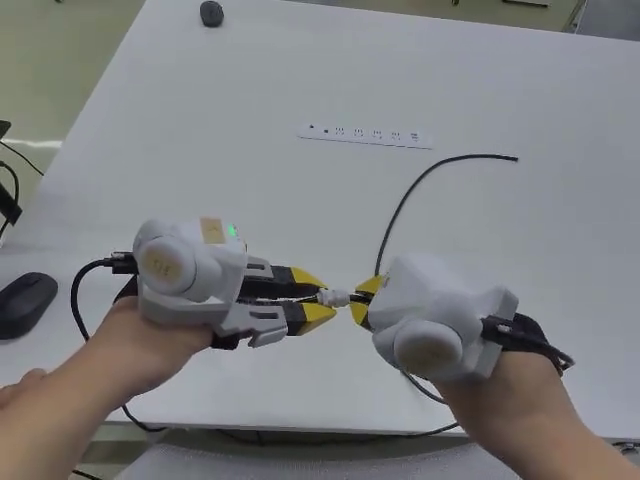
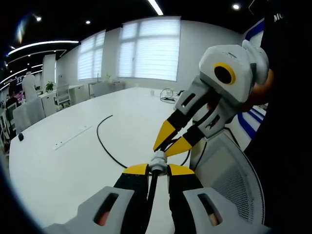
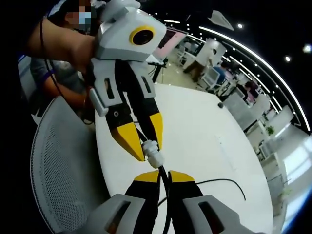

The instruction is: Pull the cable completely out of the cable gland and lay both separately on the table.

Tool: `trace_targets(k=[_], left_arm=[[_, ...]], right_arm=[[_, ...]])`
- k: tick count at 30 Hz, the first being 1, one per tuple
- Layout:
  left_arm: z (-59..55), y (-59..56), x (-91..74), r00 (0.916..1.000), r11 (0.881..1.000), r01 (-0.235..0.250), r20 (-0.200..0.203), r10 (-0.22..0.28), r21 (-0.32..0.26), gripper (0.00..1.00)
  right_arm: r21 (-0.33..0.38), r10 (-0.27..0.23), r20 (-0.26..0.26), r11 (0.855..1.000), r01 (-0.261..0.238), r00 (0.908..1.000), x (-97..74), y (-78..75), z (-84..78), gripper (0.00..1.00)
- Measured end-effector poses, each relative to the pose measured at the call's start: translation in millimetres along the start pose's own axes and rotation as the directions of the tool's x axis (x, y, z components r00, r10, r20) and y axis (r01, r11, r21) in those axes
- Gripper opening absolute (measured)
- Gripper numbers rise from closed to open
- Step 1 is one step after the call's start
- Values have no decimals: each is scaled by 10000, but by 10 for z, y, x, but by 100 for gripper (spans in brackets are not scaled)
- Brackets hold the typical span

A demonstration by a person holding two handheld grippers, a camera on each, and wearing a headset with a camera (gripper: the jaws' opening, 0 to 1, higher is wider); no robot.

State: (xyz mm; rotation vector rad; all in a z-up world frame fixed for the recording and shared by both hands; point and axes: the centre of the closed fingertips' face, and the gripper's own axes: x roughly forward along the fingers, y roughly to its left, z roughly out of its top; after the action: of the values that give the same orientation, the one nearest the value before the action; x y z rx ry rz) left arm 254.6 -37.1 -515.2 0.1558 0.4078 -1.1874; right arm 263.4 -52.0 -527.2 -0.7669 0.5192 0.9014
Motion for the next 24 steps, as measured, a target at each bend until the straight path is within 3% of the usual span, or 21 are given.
trace_targets(k=[7, 11, 18, 19, 23, 24], left_arm=[[25, 7, 8, 10000, 10000, -44, 35, 44, 15, 15], [39, -13, 32, 10000, 10000, -20, 14, 20, 62, 15], [46, -13, 38, 10000, 10000, -21, -14, 21, 81, 15], [49, -13, 34, 10000, 10000, -32, -7, 32, 68, 15], [60, -19, 31, 10000, 9999, -71, 24, 71, 85, 15], [57, -20, 33, 10000, 9999, -75, 10, 75, 81, 15]], right_arm=[[993, -134, 54, 9950, 128, 9999, -34, -83, -119, 0], [2031, -107, 269, 9792, 50, 9996, -36, -78, -148, 0], [2793, -210, 132, 9601, 164, 9997, -42, -128, -305, 0], [2968, -217, 117, 9548, 172, 9997, -43, -137, -330, 0], [4281, -113, 165, 9037, 31, 9998, -27, -146, -453, 0], [4671, -84, 154, 8842, 2, 9998, -21, -145, -495, 0]])
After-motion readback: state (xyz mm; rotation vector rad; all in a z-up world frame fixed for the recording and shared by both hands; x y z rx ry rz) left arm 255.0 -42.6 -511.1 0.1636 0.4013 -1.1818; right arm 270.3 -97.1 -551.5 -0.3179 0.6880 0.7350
